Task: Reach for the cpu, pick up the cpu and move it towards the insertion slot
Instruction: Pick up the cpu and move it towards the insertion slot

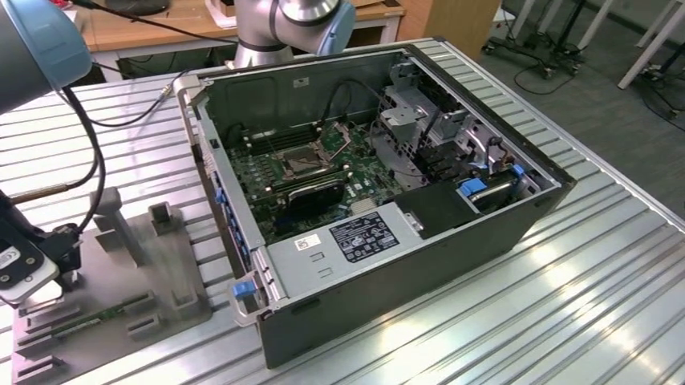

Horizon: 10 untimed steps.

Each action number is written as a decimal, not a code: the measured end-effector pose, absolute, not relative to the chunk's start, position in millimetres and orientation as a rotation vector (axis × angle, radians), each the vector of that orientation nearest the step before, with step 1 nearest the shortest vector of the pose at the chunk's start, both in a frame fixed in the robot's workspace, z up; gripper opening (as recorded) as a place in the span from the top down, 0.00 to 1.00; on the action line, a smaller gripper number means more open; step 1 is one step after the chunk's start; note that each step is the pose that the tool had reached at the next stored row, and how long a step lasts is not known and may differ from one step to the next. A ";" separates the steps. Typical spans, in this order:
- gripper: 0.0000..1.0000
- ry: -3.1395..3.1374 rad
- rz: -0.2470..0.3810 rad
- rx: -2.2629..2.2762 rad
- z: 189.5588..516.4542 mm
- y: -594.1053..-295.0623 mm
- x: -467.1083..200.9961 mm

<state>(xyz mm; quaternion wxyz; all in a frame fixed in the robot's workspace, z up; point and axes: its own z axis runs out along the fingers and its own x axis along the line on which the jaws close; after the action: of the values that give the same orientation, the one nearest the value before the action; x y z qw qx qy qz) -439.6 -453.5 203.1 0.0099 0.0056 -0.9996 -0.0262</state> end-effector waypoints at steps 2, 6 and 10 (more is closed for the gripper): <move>0.46 -3.121 -0.082 0.018 204.7 -453.5 -439.6; 0.46 -3.121 -0.082 0.018 207.2 -453.5 -439.6; 0.46 -3.121 -0.083 0.018 207.7 -453.5 -439.6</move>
<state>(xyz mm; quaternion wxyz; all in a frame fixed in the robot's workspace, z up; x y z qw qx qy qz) -439.6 -453.5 207.7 0.0099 0.0056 -0.9996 -0.0267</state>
